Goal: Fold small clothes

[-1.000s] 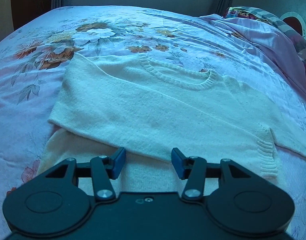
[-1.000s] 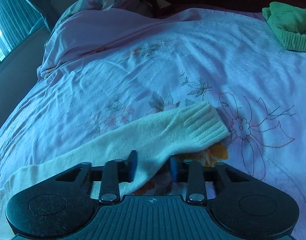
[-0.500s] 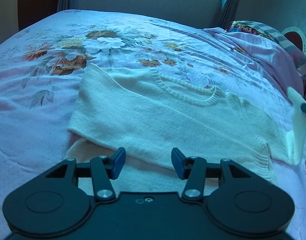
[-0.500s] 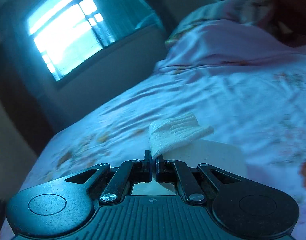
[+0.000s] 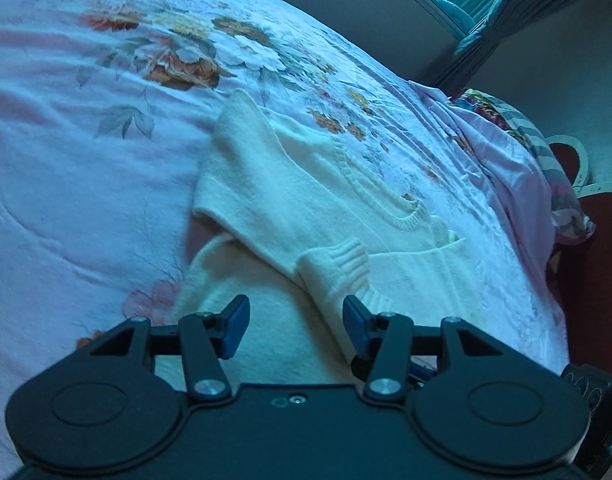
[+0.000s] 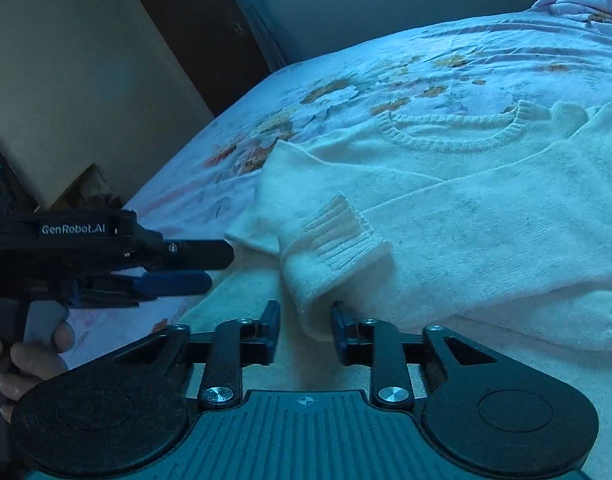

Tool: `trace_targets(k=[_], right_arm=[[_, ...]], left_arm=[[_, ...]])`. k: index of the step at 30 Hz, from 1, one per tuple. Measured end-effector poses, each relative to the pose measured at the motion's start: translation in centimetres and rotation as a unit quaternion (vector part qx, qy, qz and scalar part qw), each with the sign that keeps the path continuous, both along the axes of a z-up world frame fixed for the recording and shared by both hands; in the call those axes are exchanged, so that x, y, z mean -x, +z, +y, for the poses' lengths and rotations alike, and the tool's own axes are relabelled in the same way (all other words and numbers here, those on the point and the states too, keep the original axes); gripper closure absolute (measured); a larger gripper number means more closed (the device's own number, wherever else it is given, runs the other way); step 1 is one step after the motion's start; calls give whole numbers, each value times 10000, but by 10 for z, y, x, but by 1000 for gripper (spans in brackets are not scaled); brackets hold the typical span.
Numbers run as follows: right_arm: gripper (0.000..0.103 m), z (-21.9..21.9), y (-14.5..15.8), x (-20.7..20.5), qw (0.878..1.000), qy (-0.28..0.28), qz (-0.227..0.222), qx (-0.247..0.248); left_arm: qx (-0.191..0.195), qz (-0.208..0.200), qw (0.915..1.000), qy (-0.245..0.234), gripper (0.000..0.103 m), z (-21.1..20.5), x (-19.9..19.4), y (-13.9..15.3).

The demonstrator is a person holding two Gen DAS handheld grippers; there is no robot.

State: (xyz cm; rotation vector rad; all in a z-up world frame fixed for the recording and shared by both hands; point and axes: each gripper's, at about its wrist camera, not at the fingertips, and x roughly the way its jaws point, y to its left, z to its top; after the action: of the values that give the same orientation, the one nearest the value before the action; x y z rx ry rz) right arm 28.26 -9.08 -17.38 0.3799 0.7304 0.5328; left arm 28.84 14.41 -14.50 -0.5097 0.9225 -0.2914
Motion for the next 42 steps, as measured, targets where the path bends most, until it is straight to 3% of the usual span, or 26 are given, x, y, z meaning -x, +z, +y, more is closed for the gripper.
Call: trace_targets(k=[3, 7, 13, 15, 21, 24, 25, 26, 28, 31, 34, 37, 42], right_arm=[[57, -9, 5, 1, 9997, -151, -156, -90], [57, -4, 6, -19, 9982, -393, 202, -398], [57, 51, 19, 3, 9939, 978, -421, -271], [57, 62, 13, 9, 9910, 1277, -388, -132], [57, 27, 4, 23, 9980, 558, -94, -282], [57, 6, 5, 28, 9993, 266, -67, -270], [57, -1, 7, 31, 9995, 182, -82, -238], [57, -5, 7, 33, 9997, 125, -99, -194], [57, -13, 6, 36, 9999, -23, -91, -92], [57, -27, 0, 37, 9996, -243, 58, -119], [57, -39, -1, 40, 9989, -422, 101, -165], [57, -45, -4, 38, 9985, -497, 160, -190], [57, -46, -8, 39, 9984, -509, 187, -155]], left_arm=[[-31, -68, 10000, 14, 54, -11, 2, 1], [121, 57, 9988, 466, 54, 3, 0, 3], [44, 68, 9977, 669, 54, 29, 2, 10], [64, 109, 9980, 626, 54, 30, 3, 8], [158, 222, 9991, 325, 54, 17, 14, -7], [187, 301, 9991, 251, 60, 7, 12, -19], [181, 287, 9991, 254, 66, 5, 11, -23], [150, 248, 9993, 234, 81, 3, 8, -26], [66, 207, 9996, 202, 94, 0, 2, -30], [89, 39, 9997, 202, 94, 4, -6, -30], [247, -79, 9994, 220, 76, 10, -14, -26], [386, -137, 9987, 291, 70, 11, -24, -28], [636, -131, 9962, 584, 69, 13, -40, -42]])
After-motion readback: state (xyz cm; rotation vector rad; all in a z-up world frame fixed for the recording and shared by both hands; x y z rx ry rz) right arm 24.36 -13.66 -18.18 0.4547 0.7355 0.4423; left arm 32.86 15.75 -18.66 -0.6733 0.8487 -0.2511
